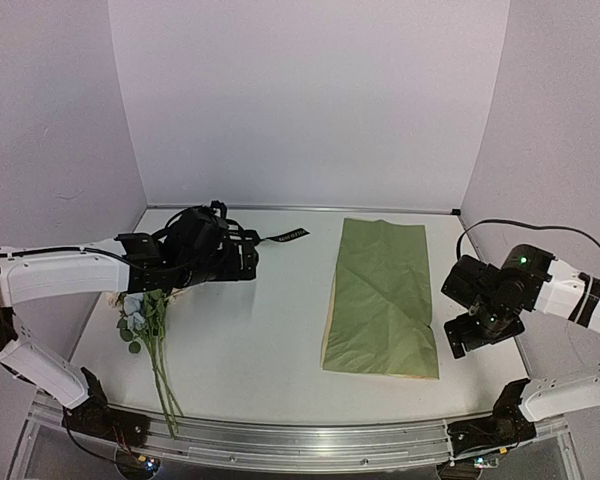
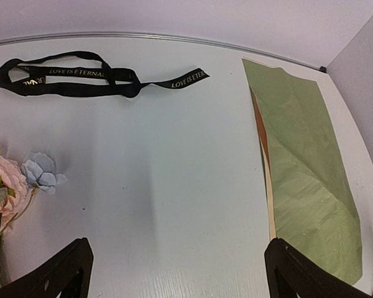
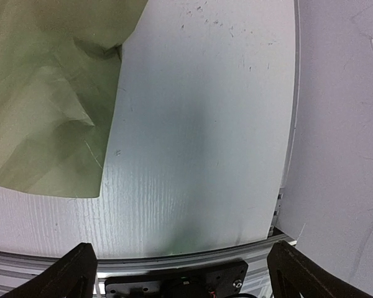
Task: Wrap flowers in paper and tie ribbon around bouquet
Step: Pick up the corner of the folded wrapping paper from the center of the board.
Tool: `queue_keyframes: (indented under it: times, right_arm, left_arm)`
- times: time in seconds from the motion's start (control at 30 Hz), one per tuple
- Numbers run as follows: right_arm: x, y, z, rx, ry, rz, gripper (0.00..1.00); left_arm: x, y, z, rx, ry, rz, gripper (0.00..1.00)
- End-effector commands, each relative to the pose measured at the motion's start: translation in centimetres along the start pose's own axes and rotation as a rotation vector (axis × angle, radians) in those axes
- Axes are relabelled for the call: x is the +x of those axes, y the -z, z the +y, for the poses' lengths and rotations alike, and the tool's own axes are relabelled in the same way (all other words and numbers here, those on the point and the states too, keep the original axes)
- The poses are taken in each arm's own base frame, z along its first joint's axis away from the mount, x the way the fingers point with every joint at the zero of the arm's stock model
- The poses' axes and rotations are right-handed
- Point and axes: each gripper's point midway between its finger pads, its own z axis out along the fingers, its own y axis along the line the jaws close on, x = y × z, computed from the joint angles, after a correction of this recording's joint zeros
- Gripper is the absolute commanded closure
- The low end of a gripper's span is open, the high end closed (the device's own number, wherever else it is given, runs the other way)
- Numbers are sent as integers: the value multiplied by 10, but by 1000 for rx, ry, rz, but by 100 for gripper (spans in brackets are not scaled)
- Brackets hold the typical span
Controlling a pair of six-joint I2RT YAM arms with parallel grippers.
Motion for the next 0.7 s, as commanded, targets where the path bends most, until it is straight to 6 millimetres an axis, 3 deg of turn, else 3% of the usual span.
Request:
queue_keyframes:
  times: [0.0, 0.2, 0.3, 0.53, 0.67]
  right_arm:
    - [-5, -6, 16, -119, -88, 61, 2]
    - [-9, -27, 44, -303, -262, 178, 2]
    - [-20, -36, 57, -363, -318, 203, 2]
    - [-46, -59, 72, -354, -348, 227, 2]
    - [-56, -73, 85, -363, -366, 257, 2]
  left_arm:
    - [-9, -8, -24, 144, 57, 17, 0]
    - [16, -42, -42, 208, 71, 135, 0]
    - [32, -61, -52, 235, 73, 200, 0]
    - [59, -93, -82, 329, 81, 319, 0]
    - [71, -104, -87, 341, 96, 360, 0]
